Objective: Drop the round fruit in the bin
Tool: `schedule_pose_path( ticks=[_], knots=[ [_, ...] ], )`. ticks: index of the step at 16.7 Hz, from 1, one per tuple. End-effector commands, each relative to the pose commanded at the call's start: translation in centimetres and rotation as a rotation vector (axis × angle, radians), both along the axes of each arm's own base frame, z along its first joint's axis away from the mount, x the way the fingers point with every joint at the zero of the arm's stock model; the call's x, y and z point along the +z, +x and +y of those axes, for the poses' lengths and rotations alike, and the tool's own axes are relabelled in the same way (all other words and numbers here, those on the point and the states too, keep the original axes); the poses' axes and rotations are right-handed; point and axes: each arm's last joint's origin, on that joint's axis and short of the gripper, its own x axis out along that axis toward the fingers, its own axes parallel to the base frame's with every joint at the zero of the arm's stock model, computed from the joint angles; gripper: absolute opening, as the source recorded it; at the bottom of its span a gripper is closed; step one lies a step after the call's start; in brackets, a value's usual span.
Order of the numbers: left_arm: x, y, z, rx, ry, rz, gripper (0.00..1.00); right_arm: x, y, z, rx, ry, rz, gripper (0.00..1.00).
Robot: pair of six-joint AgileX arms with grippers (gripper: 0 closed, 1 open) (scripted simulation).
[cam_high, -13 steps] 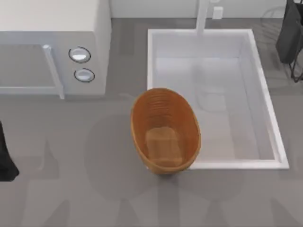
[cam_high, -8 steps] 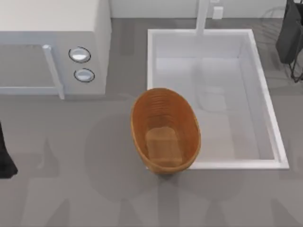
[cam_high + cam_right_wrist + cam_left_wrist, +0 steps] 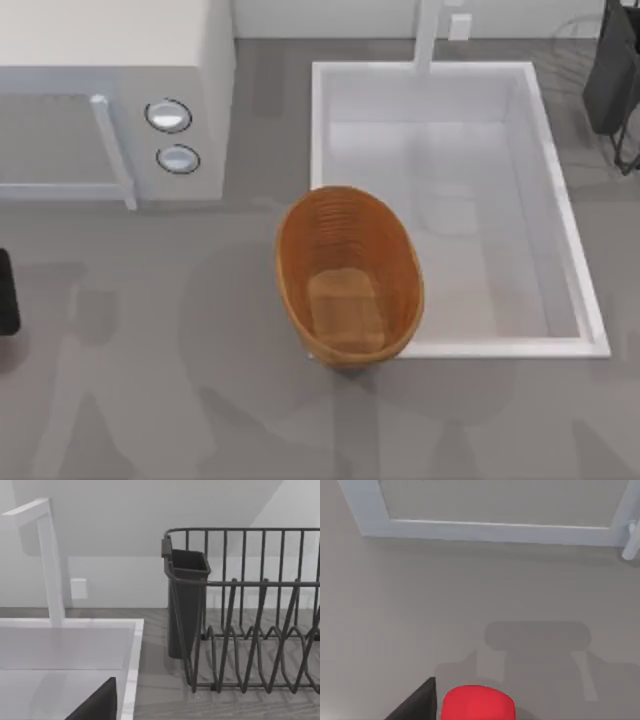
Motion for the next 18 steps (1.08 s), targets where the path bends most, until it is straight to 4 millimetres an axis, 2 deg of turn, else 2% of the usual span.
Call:
schedule_pose_path(
  ticks=[5, 11, 14, 18],
  knots=[
    [-0.8, 6.6, 1.6, 0.031, -0.034, 0.494, 1.0, 0.0, 0.0, 0.0, 0.0, 0.0, 0.0, 1.0],
    [-3.1, 12.8, 3.7, 0.049, -0.083, 0.85, 1.0, 0.0, 0.0, 0.0, 0.0, 0.0, 0.0, 1.0],
    [-4.0, 14.4, 4.3, 0.052, -0.098, 0.926, 1.0, 0.0, 0.0, 0.0, 0.0, 0.0, 0.0, 1.0],
    [-4.1, 14.6, 4.4, 0.053, -0.1, 0.936, 1.0, 0.0, 0.0, 0.0, 0.0, 0.0, 0.0, 1.0]
  ],
)
